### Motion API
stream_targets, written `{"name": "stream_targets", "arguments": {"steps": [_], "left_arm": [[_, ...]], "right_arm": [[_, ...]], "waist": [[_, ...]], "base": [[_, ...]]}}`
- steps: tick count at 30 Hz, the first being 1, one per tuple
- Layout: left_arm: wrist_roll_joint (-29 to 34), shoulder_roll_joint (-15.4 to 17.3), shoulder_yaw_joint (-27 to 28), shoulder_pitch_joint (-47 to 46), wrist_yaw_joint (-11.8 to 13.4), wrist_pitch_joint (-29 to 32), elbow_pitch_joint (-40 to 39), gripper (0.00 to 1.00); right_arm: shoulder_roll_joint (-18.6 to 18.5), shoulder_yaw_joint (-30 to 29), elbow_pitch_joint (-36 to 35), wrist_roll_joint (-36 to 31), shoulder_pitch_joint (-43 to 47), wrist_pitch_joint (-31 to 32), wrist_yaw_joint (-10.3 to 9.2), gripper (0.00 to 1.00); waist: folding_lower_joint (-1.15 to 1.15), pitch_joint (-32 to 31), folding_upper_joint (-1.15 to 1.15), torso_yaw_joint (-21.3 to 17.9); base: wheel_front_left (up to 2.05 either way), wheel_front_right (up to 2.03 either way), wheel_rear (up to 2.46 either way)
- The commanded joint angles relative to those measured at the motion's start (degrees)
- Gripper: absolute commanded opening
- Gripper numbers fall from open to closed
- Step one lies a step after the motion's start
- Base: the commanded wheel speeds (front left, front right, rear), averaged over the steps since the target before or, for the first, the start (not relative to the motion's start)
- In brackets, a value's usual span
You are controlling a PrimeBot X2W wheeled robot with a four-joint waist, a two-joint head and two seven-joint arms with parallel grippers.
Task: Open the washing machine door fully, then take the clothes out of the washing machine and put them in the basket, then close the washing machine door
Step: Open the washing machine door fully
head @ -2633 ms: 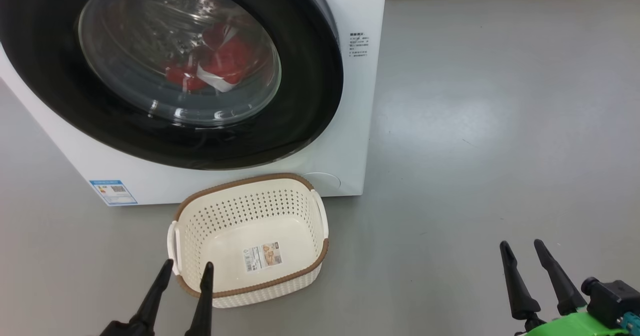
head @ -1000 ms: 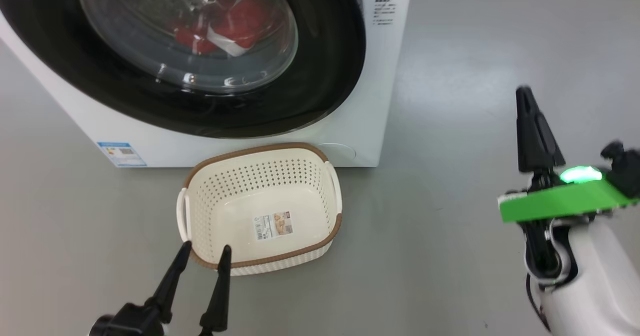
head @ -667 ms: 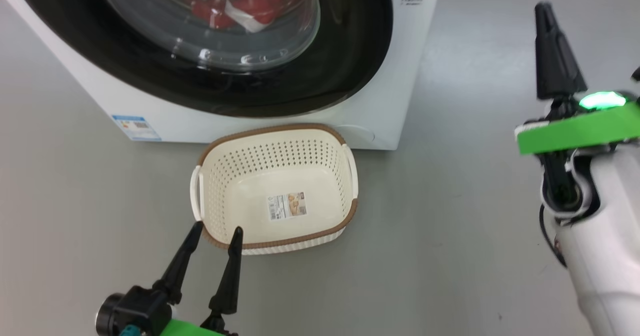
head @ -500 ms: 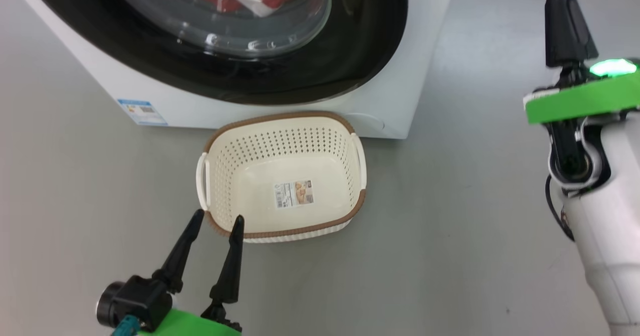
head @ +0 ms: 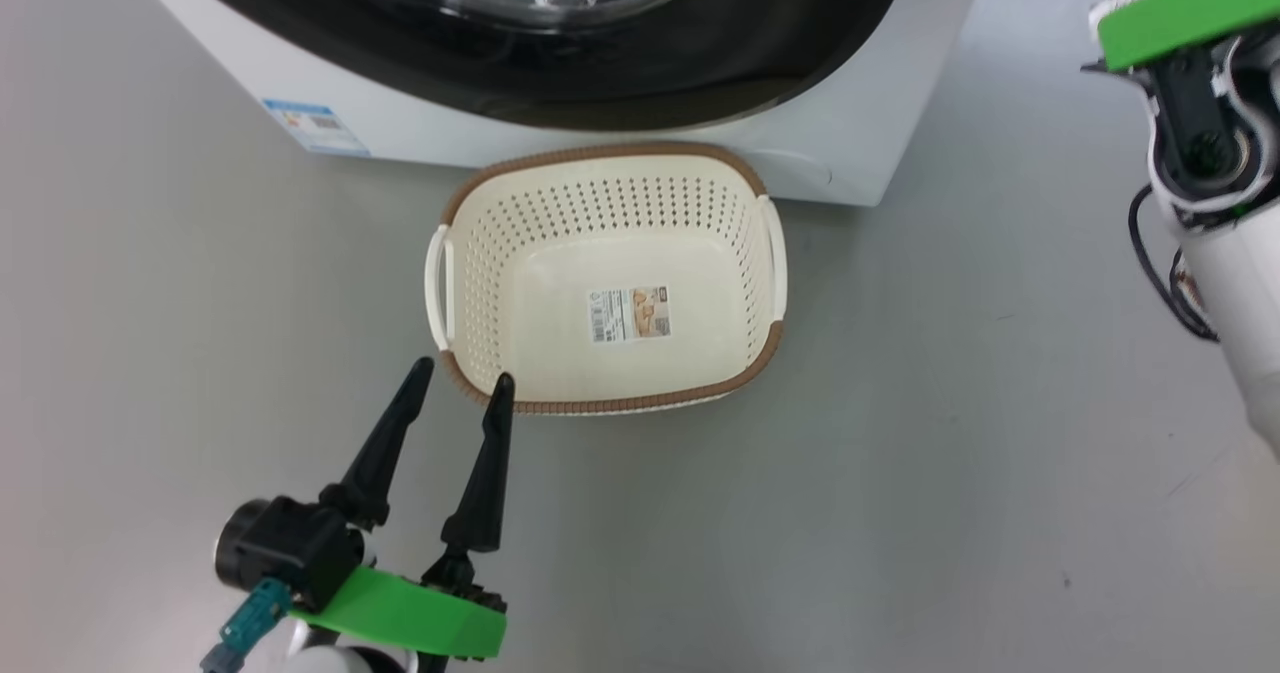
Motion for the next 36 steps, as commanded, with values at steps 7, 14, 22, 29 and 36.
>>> {"name": "stream_targets", "arguments": {"steps": [7, 14, 22, 29, 36], "left_arm": [[-1.4, 0.5, 0.2, -3.6, -0.3, -0.7, -1.9, 1.00], [-2.2, 0.5, -0.4, -4.8, -0.3, -0.7, -2.2, 1.00], [-2.8, 0.5, -1.2, -6.0, -0.3, -0.7, -2.6, 1.00], [-4.0, 0.5, -1.6, -6.9, -0.3, -0.7, -2.7, 1.00], [-4.5, 0.5, -1.8, -7.4, -0.3, -0.7, -2.8, 1.00]], "right_arm": [[-2.9, 5.8, -1.5, 9.6, -6.8, 6.8, 0.03, 0.00], [-5.0, 8.9, -0.3, 17.0, -10.7, 14.4, 0.03, 0.00], [-6.1, 10.1, 1.5, 23.4, -13.9, 22.6, 0.03, 0.00], [-5.9, 9.8, 4.2, 27.0, -16.6, 28.2, 0.03, 0.00], [-5.1, 10.3, 5.2, 28.3, -17.3, 31.9, 0.03, 0.00]], "waist": [[0.00, 5.2, 0.00, 3.3], [0.00, 7.4, 0.00, 4.3], [0.00, 9.1, 0.00, 5.1], [0.00, 10.4, 0.00, 5.7], [0.00, 10.5, 0.00, 5.9]], "base": [[0.00, 0.00, 0.00], [0.00, 0.00, 0.00], [0.00, 0.00, 0.00], [0.00, 0.00, 0.00], [0.00, 0.00, 0.00]]}}
